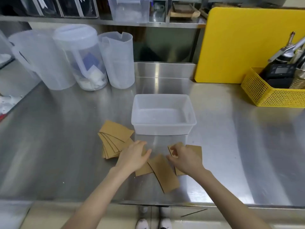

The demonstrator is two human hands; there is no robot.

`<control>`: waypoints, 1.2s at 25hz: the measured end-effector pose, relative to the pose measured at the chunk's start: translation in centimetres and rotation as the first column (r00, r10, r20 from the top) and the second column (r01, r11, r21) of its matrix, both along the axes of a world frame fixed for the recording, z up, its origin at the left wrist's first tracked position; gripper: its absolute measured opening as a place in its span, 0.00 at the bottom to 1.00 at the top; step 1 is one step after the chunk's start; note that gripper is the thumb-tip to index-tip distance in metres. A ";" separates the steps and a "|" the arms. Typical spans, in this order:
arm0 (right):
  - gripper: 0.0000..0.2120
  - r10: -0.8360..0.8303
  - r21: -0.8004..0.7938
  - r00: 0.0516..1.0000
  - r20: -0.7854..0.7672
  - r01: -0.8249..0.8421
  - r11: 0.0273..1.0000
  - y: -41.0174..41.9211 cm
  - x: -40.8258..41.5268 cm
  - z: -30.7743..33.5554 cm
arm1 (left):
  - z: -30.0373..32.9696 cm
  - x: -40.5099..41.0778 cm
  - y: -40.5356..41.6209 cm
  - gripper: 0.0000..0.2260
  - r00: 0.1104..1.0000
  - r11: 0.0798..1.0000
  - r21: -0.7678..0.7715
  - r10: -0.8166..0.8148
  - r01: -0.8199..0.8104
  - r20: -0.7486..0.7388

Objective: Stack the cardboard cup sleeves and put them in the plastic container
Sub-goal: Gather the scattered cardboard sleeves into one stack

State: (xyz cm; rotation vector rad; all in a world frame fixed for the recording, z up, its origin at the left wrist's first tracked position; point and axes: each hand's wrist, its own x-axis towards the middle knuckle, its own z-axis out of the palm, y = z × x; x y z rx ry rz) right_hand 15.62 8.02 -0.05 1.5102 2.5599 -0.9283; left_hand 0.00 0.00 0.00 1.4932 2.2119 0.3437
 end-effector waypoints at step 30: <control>0.16 -0.050 -0.049 0.997 -0.066 0.047 0.998 -2.9 -0.7 -5.1 | -4.9 2.9 -0.2 0.10 0.970 0.994 0.040 0.094 -0.106 0.226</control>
